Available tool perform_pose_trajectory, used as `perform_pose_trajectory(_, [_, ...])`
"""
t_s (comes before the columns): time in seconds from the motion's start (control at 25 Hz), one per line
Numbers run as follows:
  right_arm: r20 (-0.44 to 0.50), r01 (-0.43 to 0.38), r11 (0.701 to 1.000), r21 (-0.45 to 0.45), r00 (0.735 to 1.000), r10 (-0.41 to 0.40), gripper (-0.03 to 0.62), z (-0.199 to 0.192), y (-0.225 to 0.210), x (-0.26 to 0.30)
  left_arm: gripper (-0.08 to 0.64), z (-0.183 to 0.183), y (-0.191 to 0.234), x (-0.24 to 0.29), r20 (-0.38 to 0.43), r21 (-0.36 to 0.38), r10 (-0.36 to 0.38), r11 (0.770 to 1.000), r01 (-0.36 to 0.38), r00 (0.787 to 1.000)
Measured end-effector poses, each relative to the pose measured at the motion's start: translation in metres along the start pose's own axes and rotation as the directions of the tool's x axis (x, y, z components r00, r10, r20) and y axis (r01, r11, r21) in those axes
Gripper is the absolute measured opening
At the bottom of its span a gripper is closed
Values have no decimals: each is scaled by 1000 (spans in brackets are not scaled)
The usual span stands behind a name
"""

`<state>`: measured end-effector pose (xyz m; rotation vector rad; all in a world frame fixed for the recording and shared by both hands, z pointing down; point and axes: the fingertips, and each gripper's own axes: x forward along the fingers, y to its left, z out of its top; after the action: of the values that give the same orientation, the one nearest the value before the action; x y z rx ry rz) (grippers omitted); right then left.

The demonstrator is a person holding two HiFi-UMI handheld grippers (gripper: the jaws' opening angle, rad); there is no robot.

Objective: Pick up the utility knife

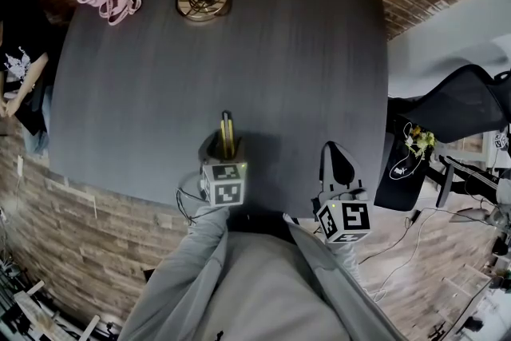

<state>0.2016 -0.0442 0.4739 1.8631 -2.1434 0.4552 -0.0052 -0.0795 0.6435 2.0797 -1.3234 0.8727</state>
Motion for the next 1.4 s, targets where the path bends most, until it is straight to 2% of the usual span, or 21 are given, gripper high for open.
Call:
perform_pose_trajectory(0.48, [4,7,1000,4,1000,-7,18,-1,-1,-1,233,2,2,1,17,22,33,999,-34,999])
perform_pose_trajectory(0.72, [9,11,1000,-1,1000,-11,18,1,0,-2,171,1,4,0,13,11,39,999,-40,999])
perform_pose_trajectory(0.8, [8,9,1000,-2,1000,-9,18,1,1,-3,141,1,5,-1,10,10,39,999,-39,999])
perform_pose_trajectory(1.4, [14,14,1000,-8,1000,-14,18,6,3,1,132,4,9,-5,7,19,6,1000,-6,1000])
